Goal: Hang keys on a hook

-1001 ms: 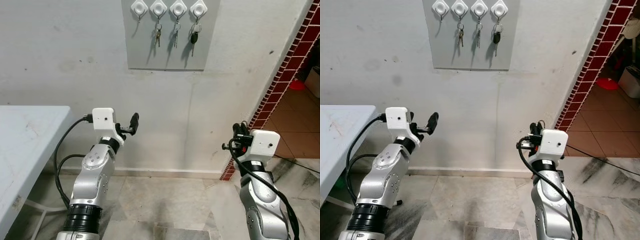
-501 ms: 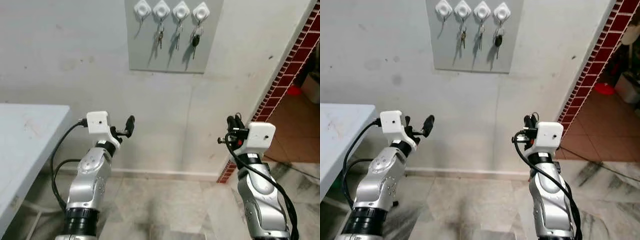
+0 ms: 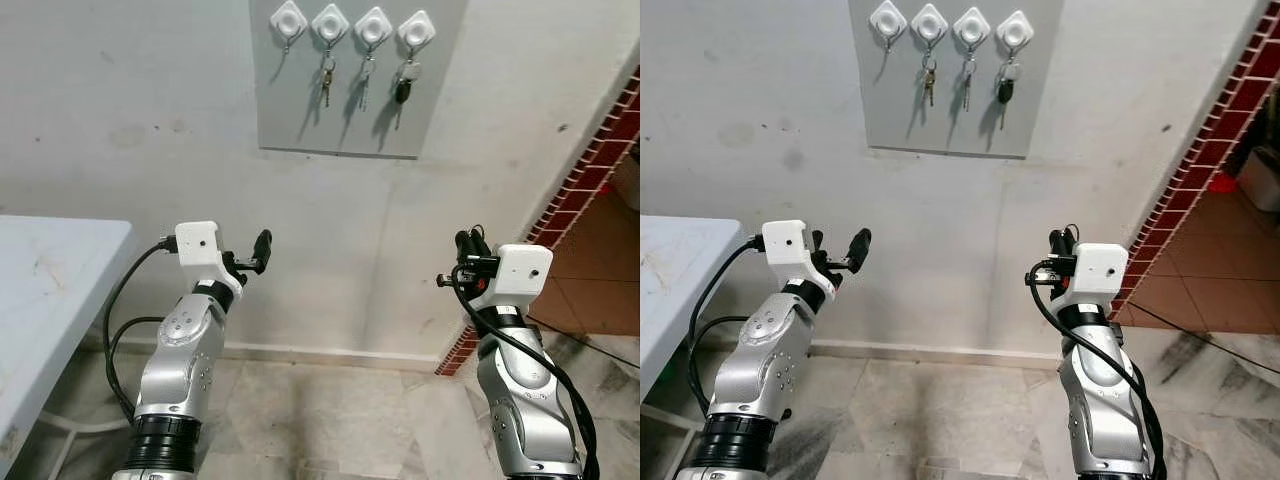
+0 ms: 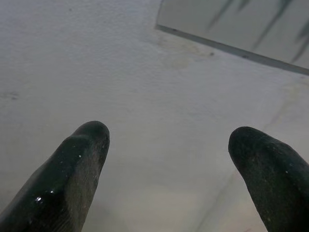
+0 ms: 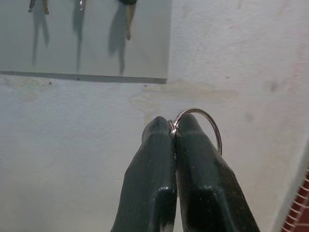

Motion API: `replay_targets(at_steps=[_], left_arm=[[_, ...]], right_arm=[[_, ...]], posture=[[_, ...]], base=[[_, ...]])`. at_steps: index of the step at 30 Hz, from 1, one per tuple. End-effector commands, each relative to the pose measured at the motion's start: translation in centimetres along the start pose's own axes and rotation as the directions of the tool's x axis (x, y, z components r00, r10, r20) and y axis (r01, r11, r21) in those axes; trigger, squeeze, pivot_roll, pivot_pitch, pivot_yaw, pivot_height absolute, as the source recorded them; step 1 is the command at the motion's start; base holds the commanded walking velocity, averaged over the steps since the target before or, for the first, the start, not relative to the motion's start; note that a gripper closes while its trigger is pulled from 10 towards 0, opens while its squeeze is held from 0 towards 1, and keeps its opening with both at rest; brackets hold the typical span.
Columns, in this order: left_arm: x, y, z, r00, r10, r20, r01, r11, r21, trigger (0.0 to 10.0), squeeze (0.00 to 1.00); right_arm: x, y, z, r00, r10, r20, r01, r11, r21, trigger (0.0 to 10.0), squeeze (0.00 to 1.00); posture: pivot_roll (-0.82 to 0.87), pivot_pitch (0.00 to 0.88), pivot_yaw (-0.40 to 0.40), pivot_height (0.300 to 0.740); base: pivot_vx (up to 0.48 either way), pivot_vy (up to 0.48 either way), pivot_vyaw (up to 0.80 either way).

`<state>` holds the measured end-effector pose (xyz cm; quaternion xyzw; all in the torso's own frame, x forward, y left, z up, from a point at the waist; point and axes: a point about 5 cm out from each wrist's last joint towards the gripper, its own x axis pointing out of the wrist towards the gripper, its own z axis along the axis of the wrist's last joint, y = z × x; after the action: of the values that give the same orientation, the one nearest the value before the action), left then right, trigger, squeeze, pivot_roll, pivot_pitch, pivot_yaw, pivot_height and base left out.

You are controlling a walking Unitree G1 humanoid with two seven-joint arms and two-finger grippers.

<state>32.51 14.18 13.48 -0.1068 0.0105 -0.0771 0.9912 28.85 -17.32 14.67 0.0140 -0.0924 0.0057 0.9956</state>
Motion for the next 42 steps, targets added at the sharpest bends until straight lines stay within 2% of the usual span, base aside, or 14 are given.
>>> replay_targets(at_steps=[1,27,28,37,42], left_arm=[[0.09,-0.10,0.43,1.000,-0.003,0.013,0.003,1.000,0.005,10.0,0.00],[-0.04,-0.32,0.14,1.000,0.008,0.009,-0.008,1.000,-0.010,10.0,0.00],[-0.05,-0.23,0.06,1.000,0.026,0.005,-0.026,1.000,0.005,10.0,0.00],[-0.12,-0.34,-0.23,1.000,0.015,-0.004,-0.015,1.000,-0.024,10.0,0.00],[-0.13,-0.26,-0.30,1.000,0.019,-0.011,-0.020,0.999,-0.033,10.0,0.00]], right_arm=[[0.00,-0.15,0.11,1.000,-0.008,0.000,0.008,1.000,0.002,10.0,0.00],[0.16,-0.09,0.10,1.000,0.014,-0.010,-0.014,1.000,-0.004,10.0,0.00],[0.15,-0.08,0.10,1.000,0.014,-0.010,-0.015,1.000,-0.004,10.0,0.00],[0.20,-0.16,0.17,1.000,0.016,-0.011,-0.016,1.000,-0.005,10.0,0.00],[0.13,-0.13,0.19,1.000,0.015,-0.012,-0.015,1.000,-0.006,10.0,0.00]], posture=[[0.03,0.040,-0.034,0.740],[0.04,0.031,-0.051,0.740],[0.04,0.031,-0.051,0.740],[0.03,0.041,-0.056,0.740],[0.03,0.044,-0.054,0.740]], base=[[0.375,0.000,0.00],[0.365,0.000,0.00],[0.000,0.000,0.00],[0.000,0.000,0.00],[0.000,0.436,0.00]])
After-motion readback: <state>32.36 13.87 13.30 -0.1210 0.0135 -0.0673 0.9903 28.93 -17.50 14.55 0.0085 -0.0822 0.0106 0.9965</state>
